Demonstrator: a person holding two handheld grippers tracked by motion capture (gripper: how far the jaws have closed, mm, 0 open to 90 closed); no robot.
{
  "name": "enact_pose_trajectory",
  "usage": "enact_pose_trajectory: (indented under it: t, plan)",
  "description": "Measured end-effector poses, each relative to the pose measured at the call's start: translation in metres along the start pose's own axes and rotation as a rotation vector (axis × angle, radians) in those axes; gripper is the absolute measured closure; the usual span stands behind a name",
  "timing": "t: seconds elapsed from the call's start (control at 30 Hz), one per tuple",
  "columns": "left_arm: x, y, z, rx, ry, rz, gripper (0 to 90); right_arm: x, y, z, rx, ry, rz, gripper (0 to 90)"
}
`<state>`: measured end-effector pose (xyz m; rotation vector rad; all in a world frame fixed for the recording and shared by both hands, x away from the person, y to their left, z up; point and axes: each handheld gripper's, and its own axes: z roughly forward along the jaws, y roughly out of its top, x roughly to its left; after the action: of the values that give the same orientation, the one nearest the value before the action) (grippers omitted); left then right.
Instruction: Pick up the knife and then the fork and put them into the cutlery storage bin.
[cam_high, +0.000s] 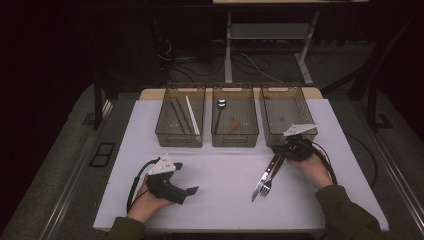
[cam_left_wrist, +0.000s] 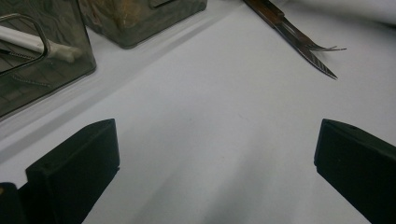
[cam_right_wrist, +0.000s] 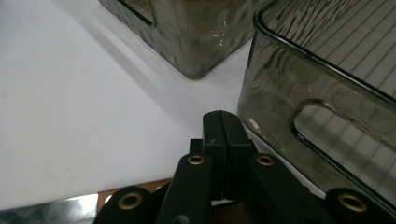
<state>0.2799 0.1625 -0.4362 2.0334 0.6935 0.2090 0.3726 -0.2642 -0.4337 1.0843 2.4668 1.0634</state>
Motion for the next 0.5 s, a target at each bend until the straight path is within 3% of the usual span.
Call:
enact_pose_trajectory:
  t: [0.23,0.5]
  plan:
    - [-0.001,0.000,0.000,-0.005,-0.004,-0.003,0.0,-0.004,-0.001,0.012,0.015,-0.014,0.020,89.8]
    - [-0.001,0.000,-0.001,-0.004,-0.007,0.000,0.0,-0.008,-0.005,0.013,0.054,-0.030,0.013,89.8]
